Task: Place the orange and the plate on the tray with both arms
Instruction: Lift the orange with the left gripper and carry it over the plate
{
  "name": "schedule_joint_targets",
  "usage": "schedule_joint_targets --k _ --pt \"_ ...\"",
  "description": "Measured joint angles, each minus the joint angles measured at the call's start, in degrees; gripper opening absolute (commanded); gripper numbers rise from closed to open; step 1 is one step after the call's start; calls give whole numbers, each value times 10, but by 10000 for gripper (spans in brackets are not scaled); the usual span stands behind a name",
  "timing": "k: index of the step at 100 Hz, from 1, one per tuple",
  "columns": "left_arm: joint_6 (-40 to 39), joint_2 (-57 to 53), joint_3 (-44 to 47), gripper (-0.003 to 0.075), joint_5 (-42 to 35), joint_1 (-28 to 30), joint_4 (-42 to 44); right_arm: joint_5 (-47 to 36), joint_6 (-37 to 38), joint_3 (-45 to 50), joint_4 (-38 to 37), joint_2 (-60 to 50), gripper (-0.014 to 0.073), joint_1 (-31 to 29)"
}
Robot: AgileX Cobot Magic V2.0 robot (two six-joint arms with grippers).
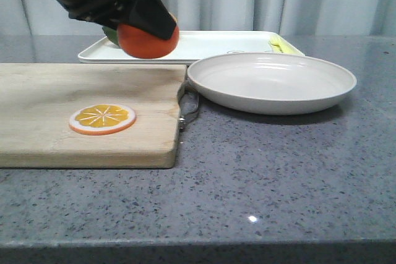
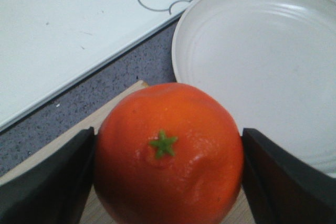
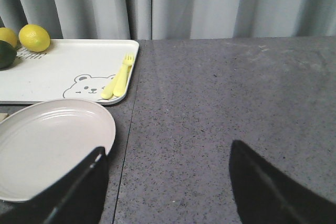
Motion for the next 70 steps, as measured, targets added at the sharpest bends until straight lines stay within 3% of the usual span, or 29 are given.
schedule_joint_targets --k 16,36,70 --pt "0 -5 -10 241 -1 -22 -20 -2 0 0 0 0 500 0" --pt "8 8 -52 242 -36 -100 -25 -3 0 0 0 0 500 0" --pt "14 119 -154 242 -59 -167 -27 -3 0 0 0 0 500 0"
